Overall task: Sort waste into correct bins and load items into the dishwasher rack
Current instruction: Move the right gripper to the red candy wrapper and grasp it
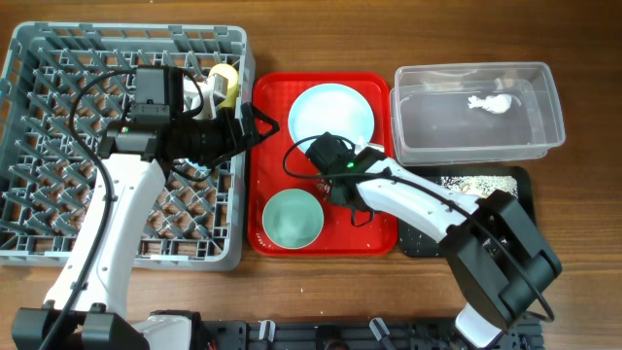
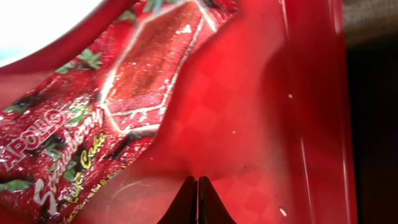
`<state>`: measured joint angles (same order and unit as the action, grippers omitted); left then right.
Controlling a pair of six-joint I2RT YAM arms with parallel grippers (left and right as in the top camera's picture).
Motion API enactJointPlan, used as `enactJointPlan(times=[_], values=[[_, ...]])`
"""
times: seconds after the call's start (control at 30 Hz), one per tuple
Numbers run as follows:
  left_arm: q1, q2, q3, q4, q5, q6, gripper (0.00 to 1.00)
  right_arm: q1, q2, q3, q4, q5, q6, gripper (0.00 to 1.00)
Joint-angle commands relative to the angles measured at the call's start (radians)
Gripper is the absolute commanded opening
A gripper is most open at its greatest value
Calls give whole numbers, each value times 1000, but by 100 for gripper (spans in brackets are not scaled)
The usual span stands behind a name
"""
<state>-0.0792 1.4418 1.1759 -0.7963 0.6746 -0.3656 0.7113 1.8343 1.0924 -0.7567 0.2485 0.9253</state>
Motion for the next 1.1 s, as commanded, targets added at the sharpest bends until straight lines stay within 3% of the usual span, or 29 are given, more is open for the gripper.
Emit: enactJointPlan(times=[0.0,0.2,0.37,0.67,0.87,0.93,1.0,1.07], values=[[3,-15,10,2,-3,-6,100,-5,-71,52,71,-28,-58,4],[3,-15,10,3,-3,-6,100,-4,-30,-3,392,-102,-38,4],[3,-15,10,2,-3,-6,100,-4,66,-6,435,-112,-33,7],[3,-15,10,2,-3,-6,100,-4,108,-6,252,-129,-40,5],[3,-15,10,2,-3,-6,100,-40,-63,-1,138,-109,-220,10],[3,-15,10,2,-3,-6,100,-40,-133,2,142,-114,-254,14],[3,-15,10,3,-3,-6,100,-40,-210,2,133,-127,-271,24],[3,-15,10,2,-3,-6,100,-45,-269,1,97,-125,-271,54]])
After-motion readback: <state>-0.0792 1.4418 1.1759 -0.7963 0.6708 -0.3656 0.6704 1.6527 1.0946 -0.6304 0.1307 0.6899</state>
